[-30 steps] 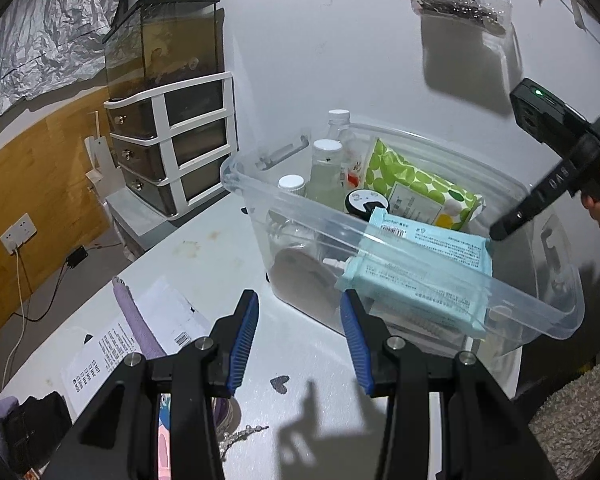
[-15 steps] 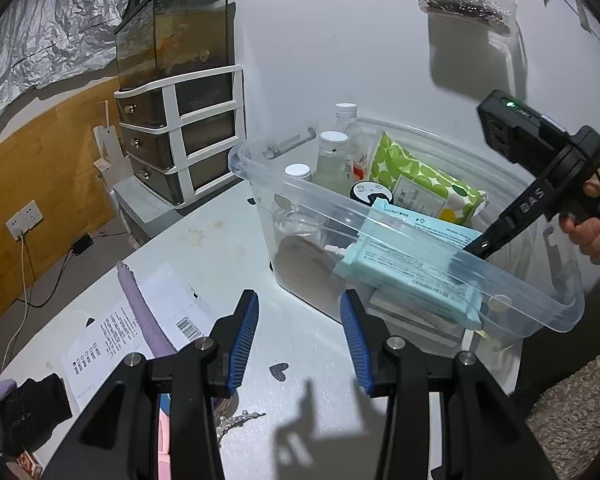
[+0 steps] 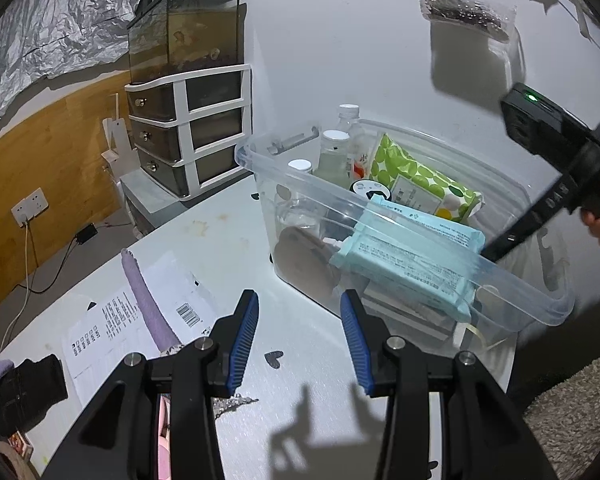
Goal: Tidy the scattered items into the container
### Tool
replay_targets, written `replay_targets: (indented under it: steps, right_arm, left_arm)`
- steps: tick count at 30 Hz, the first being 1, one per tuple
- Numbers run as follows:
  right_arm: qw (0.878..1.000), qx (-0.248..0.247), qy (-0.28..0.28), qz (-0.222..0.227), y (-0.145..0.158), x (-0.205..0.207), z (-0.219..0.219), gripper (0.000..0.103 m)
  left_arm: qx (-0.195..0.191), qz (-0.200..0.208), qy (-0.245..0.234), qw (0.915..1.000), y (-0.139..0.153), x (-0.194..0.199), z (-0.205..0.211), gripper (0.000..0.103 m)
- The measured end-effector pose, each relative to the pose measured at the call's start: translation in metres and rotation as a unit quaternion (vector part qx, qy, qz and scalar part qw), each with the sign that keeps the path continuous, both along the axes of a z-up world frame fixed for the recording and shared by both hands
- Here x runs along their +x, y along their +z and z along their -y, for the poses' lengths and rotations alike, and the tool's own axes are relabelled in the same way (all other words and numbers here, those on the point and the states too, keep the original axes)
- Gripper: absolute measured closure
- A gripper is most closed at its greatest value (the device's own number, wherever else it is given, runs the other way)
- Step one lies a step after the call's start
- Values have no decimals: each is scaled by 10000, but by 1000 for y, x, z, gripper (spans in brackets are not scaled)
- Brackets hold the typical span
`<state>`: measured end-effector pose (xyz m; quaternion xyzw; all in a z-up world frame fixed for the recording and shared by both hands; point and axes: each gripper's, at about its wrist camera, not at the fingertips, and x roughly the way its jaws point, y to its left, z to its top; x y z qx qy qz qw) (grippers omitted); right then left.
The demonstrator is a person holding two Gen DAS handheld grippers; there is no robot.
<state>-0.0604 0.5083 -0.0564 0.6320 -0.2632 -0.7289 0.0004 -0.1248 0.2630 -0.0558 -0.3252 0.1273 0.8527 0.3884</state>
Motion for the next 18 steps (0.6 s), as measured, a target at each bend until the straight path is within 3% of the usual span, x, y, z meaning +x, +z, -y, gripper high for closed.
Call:
replay_targets:
  steps: [3,13,14,16,18]
  right_arm:
    - [9993,322,-22,204,-10,5,-6,100]
    - [9992,379,0,125,-35,-17,2,100]
    - [9991,395,8,130,-35,-18,2,100]
    - [9993,355,-28,141,-33,-15,2,100]
    - [9994,308,-94,141,-31,-8,0,100]
  left_arm:
    - [32,35,28,10000,-2,3,-1,61]
    - [97,97,157,9998,-1,15,-3,60]
    - [100,102,178,9997,-1,17,-2,57]
    - [129,84,256,9996,0,20,1,39]
    - [176,95,304,9993,2,22,4,38]
